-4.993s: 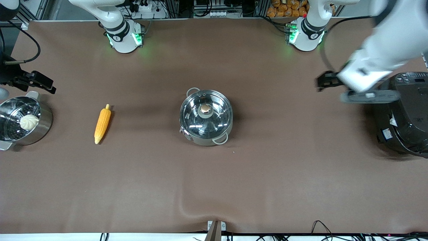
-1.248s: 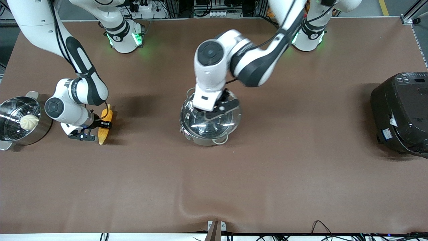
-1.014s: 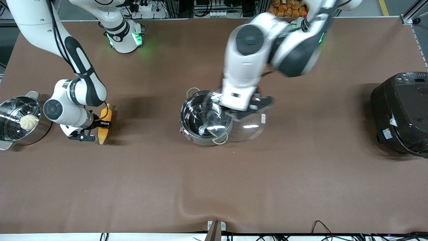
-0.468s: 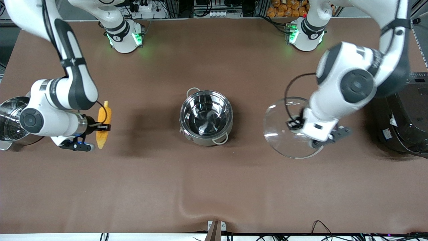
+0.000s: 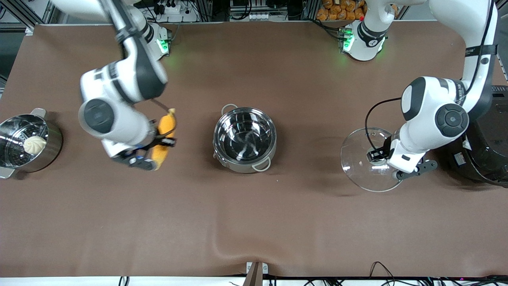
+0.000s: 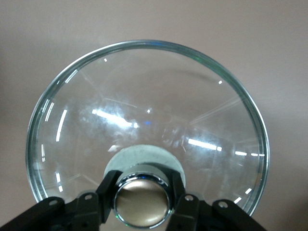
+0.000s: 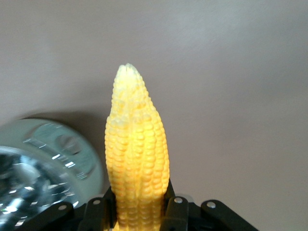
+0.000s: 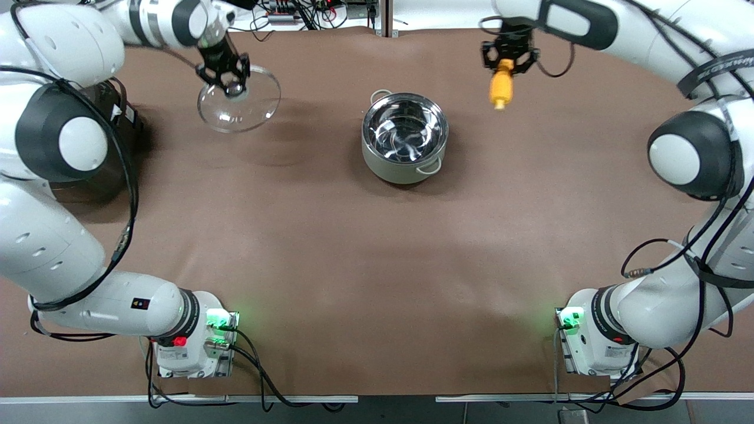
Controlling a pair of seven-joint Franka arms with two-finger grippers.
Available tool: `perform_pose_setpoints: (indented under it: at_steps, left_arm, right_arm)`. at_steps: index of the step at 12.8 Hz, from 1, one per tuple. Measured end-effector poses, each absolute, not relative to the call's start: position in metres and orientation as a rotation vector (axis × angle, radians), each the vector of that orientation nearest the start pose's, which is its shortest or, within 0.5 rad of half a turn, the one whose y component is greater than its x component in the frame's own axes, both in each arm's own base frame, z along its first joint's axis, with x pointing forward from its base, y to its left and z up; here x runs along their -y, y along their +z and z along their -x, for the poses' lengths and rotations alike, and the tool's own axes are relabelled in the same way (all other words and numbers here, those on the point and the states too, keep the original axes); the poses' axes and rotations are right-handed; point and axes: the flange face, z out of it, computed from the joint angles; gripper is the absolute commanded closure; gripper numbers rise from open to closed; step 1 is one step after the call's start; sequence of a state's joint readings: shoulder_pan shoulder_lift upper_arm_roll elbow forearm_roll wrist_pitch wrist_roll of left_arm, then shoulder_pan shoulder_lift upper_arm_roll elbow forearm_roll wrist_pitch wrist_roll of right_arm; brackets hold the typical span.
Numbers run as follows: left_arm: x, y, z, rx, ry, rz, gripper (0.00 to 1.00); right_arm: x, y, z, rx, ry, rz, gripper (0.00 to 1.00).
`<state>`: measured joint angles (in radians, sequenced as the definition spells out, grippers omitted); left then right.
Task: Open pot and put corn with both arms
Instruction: 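Set the lid down with the left gripper while the right gripper carries corn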
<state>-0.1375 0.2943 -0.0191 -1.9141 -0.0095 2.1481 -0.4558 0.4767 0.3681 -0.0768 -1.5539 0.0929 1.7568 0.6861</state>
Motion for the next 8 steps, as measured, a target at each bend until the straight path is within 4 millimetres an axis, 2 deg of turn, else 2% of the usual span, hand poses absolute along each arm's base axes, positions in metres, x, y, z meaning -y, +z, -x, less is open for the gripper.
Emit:
perform_pose_setpoints:
  at_steps: [3,6,7,8]
  left_arm:
    - [0.078,0.296,-0.580,0.513,0.096,3.093,1.00]
    - [0.057,0.256,-0.565,0.509,0.044,3.105,1.00]
    - [0.050,0.242,-0.560,0.486,0.028,3.112,0.93]
    - [0.041,0.230,-0.556,0.481,0.020,3.114,0.81]
  right_arm:
    - [-0.328,0.421,-0.572,-0.603,0.246,3.123,1.00]
    - [-0.376,0.399,-0.564,-0.718,0.194,3.100,1.00]
    - [-0.393,0.387,-0.560,-0.755,0.176,3.089,1.00]
    - [-0.409,0.375,-0.554,-0.790,0.156,3.077,0.99]
